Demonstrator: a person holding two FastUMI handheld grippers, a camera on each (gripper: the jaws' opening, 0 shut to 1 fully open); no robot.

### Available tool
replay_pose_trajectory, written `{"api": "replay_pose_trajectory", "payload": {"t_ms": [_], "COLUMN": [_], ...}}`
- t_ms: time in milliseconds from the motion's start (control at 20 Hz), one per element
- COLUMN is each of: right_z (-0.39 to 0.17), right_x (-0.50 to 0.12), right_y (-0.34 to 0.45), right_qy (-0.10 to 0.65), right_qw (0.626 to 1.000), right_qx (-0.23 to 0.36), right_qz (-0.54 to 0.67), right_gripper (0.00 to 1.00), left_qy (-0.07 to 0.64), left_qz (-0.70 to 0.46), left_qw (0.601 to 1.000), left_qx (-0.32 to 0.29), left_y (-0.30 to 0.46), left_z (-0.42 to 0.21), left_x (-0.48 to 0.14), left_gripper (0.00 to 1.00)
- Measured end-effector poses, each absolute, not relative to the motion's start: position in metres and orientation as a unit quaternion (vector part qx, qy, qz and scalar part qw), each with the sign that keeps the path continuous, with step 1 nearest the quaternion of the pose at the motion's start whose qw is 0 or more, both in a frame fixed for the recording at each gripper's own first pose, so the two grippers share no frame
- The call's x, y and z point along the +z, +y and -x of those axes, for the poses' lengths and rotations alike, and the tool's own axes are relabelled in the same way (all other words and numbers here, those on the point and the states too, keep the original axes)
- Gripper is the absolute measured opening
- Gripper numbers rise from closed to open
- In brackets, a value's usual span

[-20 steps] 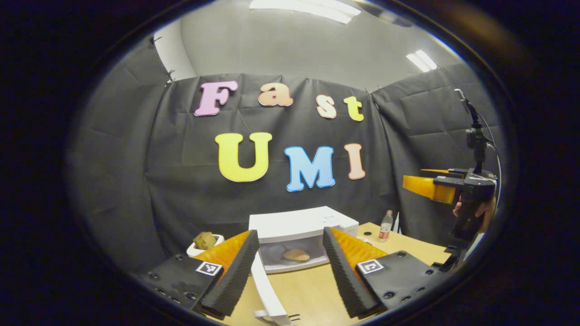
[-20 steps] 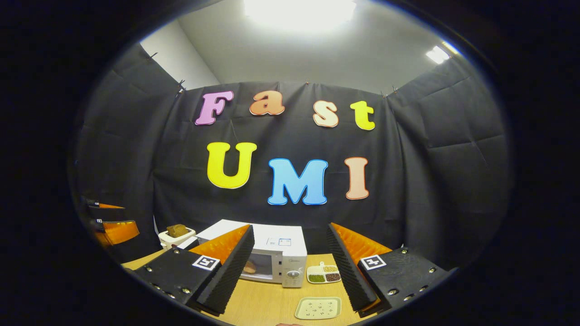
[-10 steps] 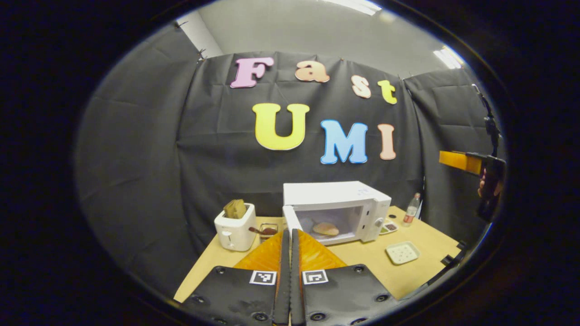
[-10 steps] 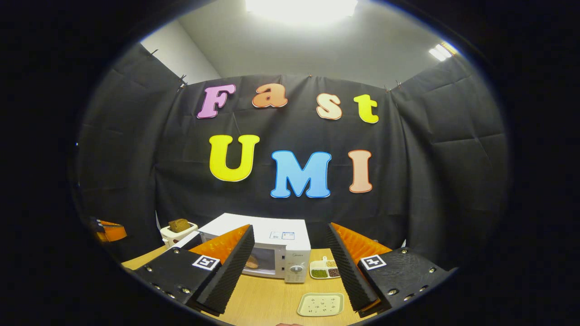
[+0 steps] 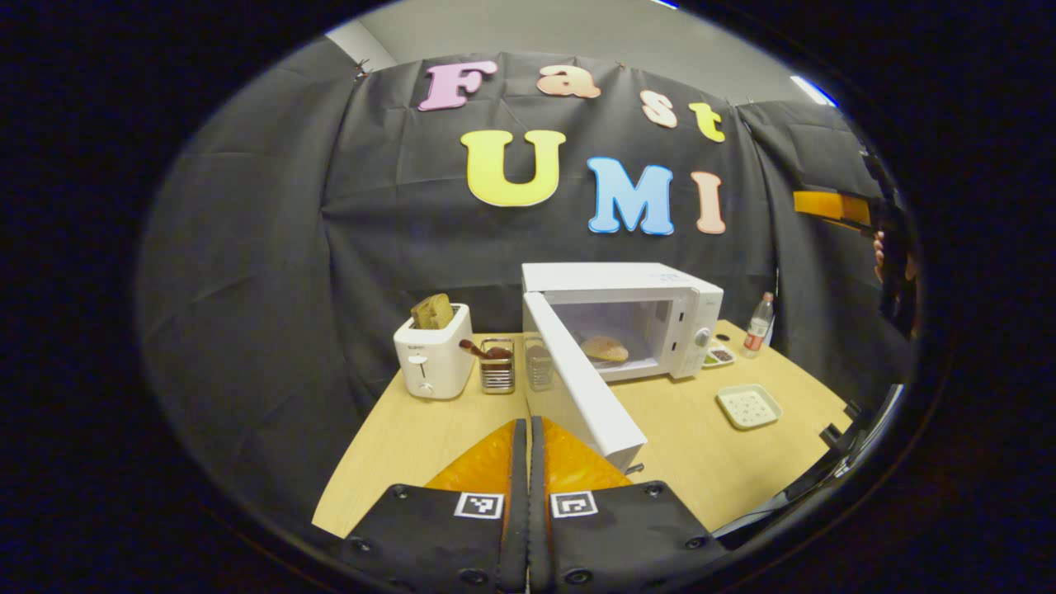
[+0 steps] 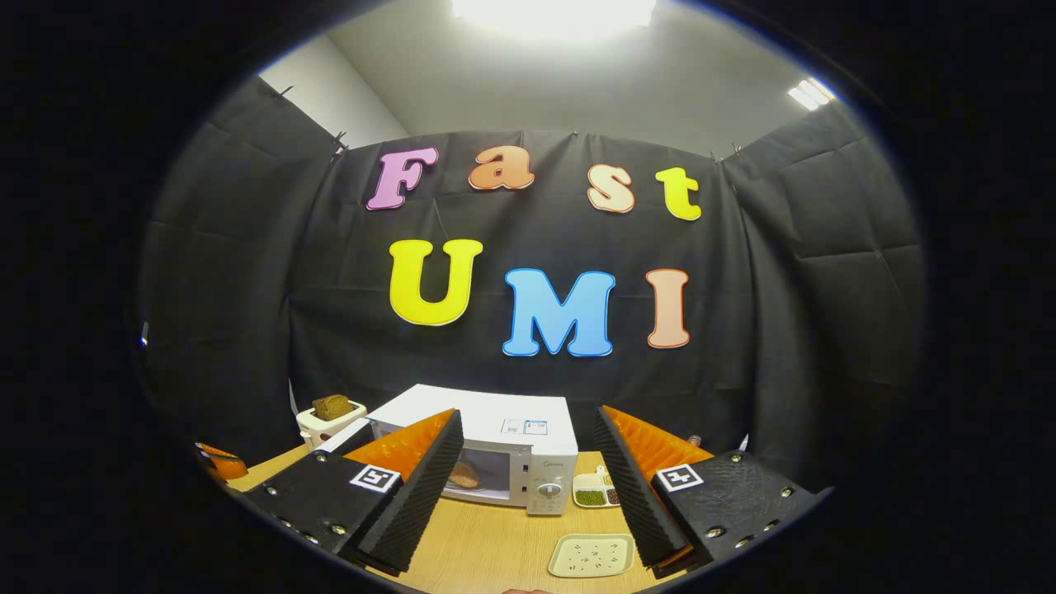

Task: Open the microwave oven with the left hand, put the food in, and close the microwave oven.

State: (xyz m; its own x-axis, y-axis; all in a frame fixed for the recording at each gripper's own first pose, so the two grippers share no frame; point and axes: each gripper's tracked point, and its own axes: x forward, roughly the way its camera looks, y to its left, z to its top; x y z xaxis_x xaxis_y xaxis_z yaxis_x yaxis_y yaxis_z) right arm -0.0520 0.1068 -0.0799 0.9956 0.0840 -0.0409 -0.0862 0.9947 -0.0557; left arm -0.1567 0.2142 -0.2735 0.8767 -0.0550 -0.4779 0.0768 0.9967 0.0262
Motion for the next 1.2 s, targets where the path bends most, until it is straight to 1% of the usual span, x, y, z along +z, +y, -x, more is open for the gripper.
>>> {"api": "replay_pose_trajectory", "payload": {"t_ms": [200,250,300,550,900,1200], "right_z": [0.041,0.038,0.035,0.018,0.009,0.002], "right_x": [-0.081,-0.078,-0.077,-0.081,-0.078,-0.081], "right_y": [0.098,0.095,0.093,0.085,0.064,0.041], "right_qy": [0.026,0.022,0.019,0.024,0.020,0.022], "right_qw": [0.997,0.997,0.997,0.996,0.996,0.998], "right_qx": [0.051,0.052,0.055,0.069,0.066,0.055], "right_qz": [0.042,0.046,0.050,0.054,0.047,0.033], "right_gripper": [0.97,0.97,0.97,0.97,0.97,0.97], "left_qy": [0.273,0.277,0.280,0.278,0.285,0.283], "left_qz": [-0.021,-0.027,-0.025,-0.017,0.001,-0.002], "left_qw": [0.961,0.960,0.959,0.960,0.957,0.956], "left_qx": [-0.034,-0.034,-0.033,-0.030,-0.061,-0.080], "left_y": [0.190,0.188,0.183,0.155,0.096,0.063], "left_z": [0.168,0.170,0.174,0.166,0.152,0.132], "left_x": [-0.292,-0.296,-0.298,-0.293,-0.292,-0.292], "left_gripper": [0.07,0.05,0.07,0.07,0.07,0.06]}}
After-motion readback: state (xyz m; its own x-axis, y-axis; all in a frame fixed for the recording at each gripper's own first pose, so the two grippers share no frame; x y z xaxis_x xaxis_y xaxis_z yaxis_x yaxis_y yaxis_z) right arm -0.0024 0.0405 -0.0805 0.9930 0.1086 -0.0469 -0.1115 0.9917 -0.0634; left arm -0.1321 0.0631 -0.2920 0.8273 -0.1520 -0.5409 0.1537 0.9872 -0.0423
